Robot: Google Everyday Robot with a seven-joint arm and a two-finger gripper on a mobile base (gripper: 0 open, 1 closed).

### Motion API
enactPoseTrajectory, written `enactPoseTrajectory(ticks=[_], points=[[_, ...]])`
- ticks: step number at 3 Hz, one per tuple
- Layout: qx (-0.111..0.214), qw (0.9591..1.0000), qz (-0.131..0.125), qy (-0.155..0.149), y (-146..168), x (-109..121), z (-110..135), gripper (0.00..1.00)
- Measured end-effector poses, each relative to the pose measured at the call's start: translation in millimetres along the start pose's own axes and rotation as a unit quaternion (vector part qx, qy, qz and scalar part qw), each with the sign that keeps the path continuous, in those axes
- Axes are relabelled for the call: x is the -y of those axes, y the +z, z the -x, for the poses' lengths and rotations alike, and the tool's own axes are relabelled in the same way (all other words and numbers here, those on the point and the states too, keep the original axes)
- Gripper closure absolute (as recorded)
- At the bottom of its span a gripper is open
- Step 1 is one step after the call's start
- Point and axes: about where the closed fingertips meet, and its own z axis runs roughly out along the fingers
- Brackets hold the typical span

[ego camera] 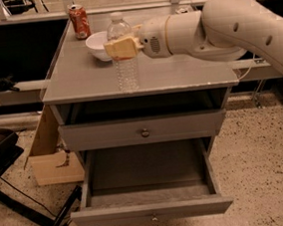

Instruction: Pick water bottle from middle drawer and place on counter

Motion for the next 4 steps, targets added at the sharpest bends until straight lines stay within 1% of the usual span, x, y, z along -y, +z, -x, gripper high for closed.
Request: enactPoseTrajectory(ticks=[1, 2, 3, 4], points=[[0.002, 0.9996, -0.021, -0.021, 4, 25, 24, 1.00], [0.009, 0.9983, -0.053, -0.025, 2, 58, 24, 1.00], [0.020, 0.9953, -0.094, -0.010, -12, 88, 7, 1.00], [0.034, 0.9905, -0.133, 0.002, -31, 111, -11, 1.00]])
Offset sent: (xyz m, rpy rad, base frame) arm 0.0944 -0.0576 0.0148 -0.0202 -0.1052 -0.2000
